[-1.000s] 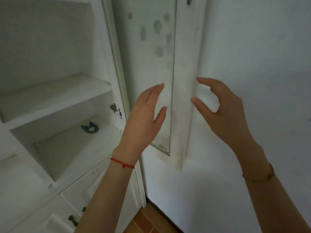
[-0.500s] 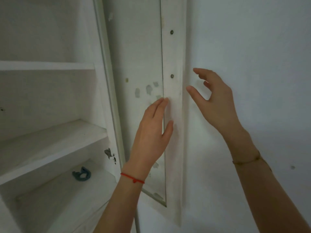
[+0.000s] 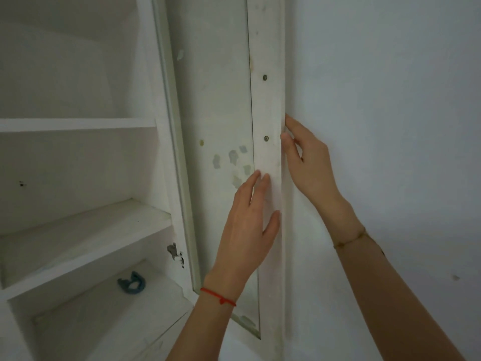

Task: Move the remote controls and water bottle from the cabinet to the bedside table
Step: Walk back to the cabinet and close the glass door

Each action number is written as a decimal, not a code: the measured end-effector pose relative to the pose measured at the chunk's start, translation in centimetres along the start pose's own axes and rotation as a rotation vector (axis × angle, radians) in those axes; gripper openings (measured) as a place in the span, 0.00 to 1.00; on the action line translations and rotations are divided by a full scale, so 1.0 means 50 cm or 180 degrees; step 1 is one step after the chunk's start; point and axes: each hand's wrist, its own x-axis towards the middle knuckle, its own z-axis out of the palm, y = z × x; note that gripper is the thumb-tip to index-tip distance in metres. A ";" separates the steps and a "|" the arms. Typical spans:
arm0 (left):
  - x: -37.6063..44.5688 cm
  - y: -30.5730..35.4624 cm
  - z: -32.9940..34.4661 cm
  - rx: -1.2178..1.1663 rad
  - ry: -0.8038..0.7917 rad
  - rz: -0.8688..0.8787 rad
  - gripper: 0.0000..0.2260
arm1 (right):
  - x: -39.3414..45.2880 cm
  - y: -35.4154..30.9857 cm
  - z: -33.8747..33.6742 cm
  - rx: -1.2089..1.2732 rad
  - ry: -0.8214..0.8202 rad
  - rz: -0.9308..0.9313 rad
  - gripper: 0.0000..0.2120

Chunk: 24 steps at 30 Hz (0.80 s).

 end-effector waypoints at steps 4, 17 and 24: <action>-0.008 0.004 -0.011 0.0069 0.0015 -0.0035 0.28 | -0.009 -0.011 0.003 -0.0087 0.0044 -0.0057 0.21; -0.095 0.011 -0.097 0.0168 0.0544 -0.0389 0.31 | -0.053 -0.102 0.075 -0.0133 0.0009 -0.0747 0.24; -0.158 -0.009 -0.191 0.0498 0.0887 -0.0751 0.30 | -0.072 -0.195 0.146 0.0261 -0.0254 -0.1175 0.26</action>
